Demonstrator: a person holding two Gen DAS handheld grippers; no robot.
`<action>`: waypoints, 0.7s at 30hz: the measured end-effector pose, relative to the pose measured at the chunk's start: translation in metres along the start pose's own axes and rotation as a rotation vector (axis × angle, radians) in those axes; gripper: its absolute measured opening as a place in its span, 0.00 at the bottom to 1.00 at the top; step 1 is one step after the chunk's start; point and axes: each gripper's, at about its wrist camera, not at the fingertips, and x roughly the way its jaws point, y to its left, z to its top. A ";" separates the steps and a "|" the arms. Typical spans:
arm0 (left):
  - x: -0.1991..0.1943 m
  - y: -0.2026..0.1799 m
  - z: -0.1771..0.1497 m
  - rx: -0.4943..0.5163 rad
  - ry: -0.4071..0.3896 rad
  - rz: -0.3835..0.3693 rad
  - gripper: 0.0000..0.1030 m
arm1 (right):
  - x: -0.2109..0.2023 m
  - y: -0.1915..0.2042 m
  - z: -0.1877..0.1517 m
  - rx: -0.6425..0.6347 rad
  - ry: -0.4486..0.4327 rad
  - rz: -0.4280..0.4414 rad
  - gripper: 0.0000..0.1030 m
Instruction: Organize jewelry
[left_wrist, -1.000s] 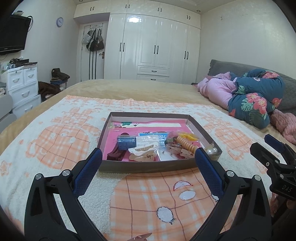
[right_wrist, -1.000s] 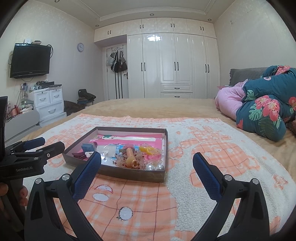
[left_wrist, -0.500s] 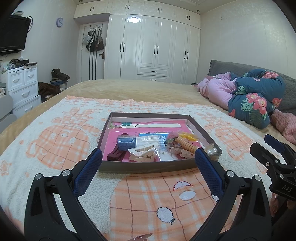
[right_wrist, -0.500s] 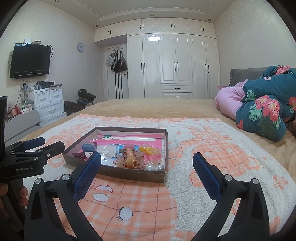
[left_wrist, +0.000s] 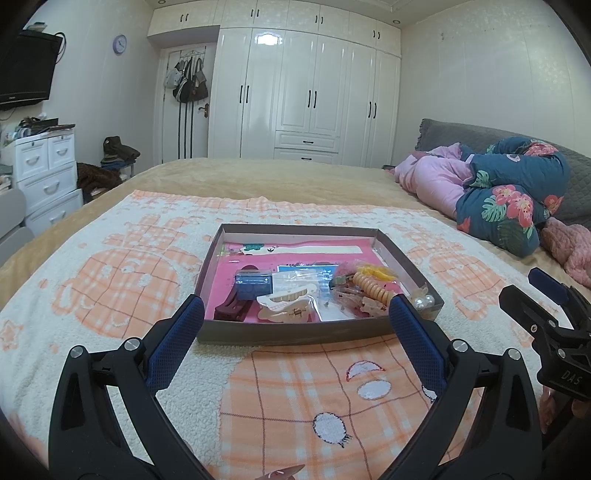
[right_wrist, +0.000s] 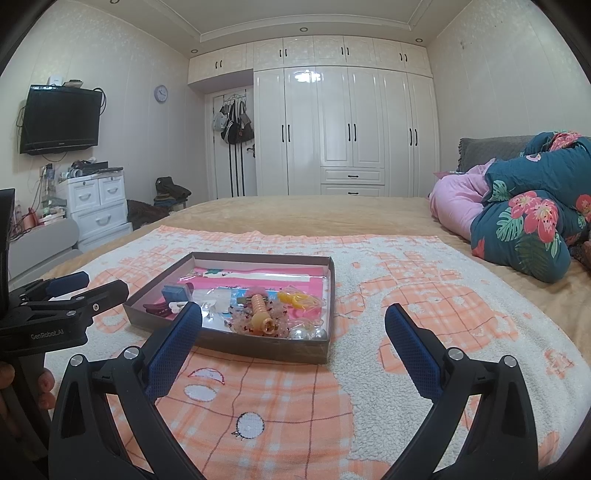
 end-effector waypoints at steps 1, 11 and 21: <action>0.000 0.000 0.000 0.001 0.001 0.002 0.89 | 0.000 -0.001 0.000 0.001 0.001 0.002 0.94; 0.001 0.000 0.000 0.000 0.003 0.007 0.89 | 0.000 -0.001 0.000 0.000 0.000 0.000 0.94; 0.004 0.001 -0.001 -0.021 0.015 -0.001 0.89 | 0.001 -0.001 0.000 -0.003 0.003 -0.006 0.94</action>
